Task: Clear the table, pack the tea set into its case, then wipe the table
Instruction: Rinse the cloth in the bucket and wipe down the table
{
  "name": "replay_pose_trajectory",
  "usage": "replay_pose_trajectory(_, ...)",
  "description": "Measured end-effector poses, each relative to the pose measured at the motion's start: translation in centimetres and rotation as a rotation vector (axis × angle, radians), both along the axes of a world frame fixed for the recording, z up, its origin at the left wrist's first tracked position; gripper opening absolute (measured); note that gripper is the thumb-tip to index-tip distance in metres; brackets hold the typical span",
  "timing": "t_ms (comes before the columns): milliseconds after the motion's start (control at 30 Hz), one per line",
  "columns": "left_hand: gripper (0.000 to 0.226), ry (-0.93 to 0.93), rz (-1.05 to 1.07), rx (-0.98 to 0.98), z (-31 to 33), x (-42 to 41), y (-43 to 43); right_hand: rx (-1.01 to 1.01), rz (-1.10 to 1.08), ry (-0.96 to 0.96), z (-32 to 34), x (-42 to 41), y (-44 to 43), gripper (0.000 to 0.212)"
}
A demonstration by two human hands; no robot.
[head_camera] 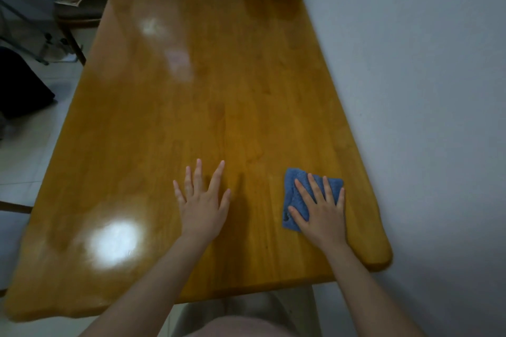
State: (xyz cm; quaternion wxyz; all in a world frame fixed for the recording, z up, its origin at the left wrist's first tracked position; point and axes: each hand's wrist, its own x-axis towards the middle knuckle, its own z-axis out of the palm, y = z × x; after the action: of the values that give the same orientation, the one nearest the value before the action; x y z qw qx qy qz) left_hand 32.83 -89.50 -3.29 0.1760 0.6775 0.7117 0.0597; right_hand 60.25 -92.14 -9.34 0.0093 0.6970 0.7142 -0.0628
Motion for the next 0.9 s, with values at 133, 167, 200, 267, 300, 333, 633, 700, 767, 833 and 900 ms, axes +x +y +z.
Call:
replay_pose_trajectory(133, 0.061, 0.011, -0.014, -0.015, -0.4, 1.5, 0.5, -0.001, -0.088, -0.005, -0.1, 2.1, 3.0, 0.073)
replay_pose_trajectory(167, 0.061, 0.012, -0.017, -0.02, -0.5, 1.9, 0.7, -0.007, -0.1, -0.005, -0.2, 2.6, 4.0, 0.073)
replay_pose_trajectory(200, 0.06, 0.011, -0.017, -0.021, -0.5, 2.3, 1.0, -0.011, -0.099, -0.004, -0.1, 3.1, 5.1, 0.074)
replay_pose_trajectory(267, 0.06, 0.01, -0.02, -0.015, -0.5, 3.1, 1.8, -0.018, -0.062, -0.008, -0.1, 4.1, 7.3, 0.076)
replay_pose_trajectory(300, 0.06, 0.01, -0.02, -0.009, -0.5, 3.2, 1.9, -0.016, -0.044, -0.01, 0.0, 4.3, 8.1, 0.077)
replay_pose_trajectory(333, 0.06, 0.012, -0.02, 0.005, -0.5, 3.5, 2.4, -0.012, -0.039, -0.009, 0.0, 4.6, 9.0, 0.077)
replay_pose_trajectory(633, 0.061, 0.117, -0.058, 0.053, -1.3, 4.5, 7.7, -0.002, -0.122, 0.007, -0.4, 6.6, 19.7, 0.078)
replay_pose_trajectory(700, 0.059, 0.13, -0.066, 0.063, -1.8, 4.8, 9.0, -0.001, -0.122, -0.006, -0.5, 6.8, 22.0, 0.074)
replay_pose_trajectory(767, 0.059, 0.138, -0.074, 0.084, -2.2, 5.3, 10.2, 0.005, -0.114, -0.019, -0.5, 7.0, 23.8, 0.072)
replay_pose_trajectory(833, 0.062, 0.135, -0.091, 0.083, -2.4, 5.9, 11.1, 0.008, -0.104, -0.026, -0.4, 7.3, 25.2, 0.072)
replay_pose_trajectory(900, 0.062, 0.127, -0.096, 0.085, -2.6, 6.4, 11.6, 0.01, -0.098, -0.018, -0.3, 7.6, 26.6, 0.073)
